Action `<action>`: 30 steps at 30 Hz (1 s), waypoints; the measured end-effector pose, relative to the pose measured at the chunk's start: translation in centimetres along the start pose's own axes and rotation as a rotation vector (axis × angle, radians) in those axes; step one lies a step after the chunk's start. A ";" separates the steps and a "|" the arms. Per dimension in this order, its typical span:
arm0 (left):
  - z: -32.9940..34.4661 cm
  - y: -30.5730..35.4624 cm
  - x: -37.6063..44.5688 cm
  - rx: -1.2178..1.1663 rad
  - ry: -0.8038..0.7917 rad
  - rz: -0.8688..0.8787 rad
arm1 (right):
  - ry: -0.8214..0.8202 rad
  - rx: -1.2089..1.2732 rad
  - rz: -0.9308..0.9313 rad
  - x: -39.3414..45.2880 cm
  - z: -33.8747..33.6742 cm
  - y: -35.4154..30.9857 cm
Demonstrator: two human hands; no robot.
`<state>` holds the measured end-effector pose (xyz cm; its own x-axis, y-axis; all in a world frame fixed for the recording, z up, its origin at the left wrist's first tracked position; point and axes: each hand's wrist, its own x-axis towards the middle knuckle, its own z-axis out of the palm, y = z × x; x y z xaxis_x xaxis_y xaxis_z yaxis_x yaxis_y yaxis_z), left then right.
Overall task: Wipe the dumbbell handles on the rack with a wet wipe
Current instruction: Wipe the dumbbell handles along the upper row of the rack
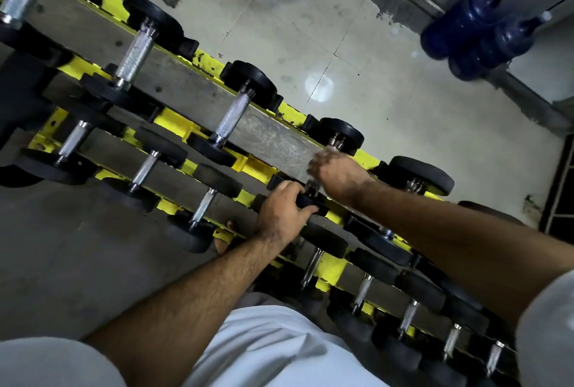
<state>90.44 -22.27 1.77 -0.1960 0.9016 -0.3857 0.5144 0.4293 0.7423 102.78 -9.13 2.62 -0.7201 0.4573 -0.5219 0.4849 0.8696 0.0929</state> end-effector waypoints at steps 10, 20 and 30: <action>0.7 -0.1 -0.3 0.018 0.012 0.034 | -0.173 -0.106 -0.079 0.8 -2.3 -1.2; 0.9 -0.2 -0.2 0.033 -0.009 0.040 | -0.263 -0.253 0.009 0.7 -2.6 -1.4; 0.9 -0.2 -0.1 0.034 -0.002 0.038 | -0.225 -0.202 0.104 0.5 -3.6 -0.3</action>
<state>91.14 -22.52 1.13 -0.1742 0.9172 -0.3585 0.5495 0.3926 0.7375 100.49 -8.53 5.40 -0.5328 0.5128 -0.6732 0.4260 0.8499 0.3102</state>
